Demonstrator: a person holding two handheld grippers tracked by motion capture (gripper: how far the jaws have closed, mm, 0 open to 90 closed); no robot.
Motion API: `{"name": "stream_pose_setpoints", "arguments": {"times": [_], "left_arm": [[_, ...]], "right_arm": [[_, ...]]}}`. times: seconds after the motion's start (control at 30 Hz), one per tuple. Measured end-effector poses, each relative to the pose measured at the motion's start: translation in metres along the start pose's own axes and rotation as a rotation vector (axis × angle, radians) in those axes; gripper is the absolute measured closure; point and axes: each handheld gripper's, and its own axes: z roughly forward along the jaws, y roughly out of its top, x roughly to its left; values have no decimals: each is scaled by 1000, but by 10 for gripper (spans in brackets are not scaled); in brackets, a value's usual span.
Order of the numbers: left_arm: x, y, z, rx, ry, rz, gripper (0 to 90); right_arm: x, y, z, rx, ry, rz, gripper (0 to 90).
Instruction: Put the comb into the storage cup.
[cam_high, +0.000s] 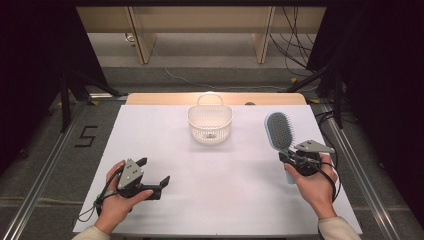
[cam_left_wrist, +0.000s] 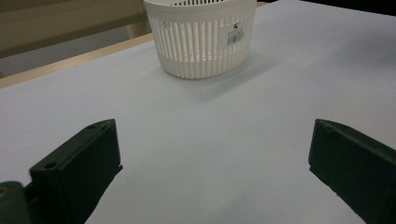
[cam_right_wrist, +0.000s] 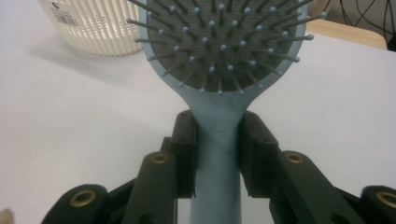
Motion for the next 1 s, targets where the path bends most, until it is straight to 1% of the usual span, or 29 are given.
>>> {"name": "stream_pose_setpoints", "arguments": {"times": [0.1,0.17,0.3,0.63,0.9,1.0], "left_arm": [[0,0,0,0,1,-1,15],[0,0,0,0,1,-2,14],[0,0,0,0,1,-2,14],[0,0,0,-1,-2,-3,16],[1,1,0,-6,-2,-17,13],[1,0,0,-5,-3,-18,13]], "right_arm": [[-1,0,1,-4,-6,-2,704],[-2,0,1,-11,-3,8,704],[-3,1,0,-37,-4,13,704],[-3,3,-2,-123,6,25,703],[-4,3,1,-158,21,22,704],[-3,4,1,-169,18,18,704]]}}
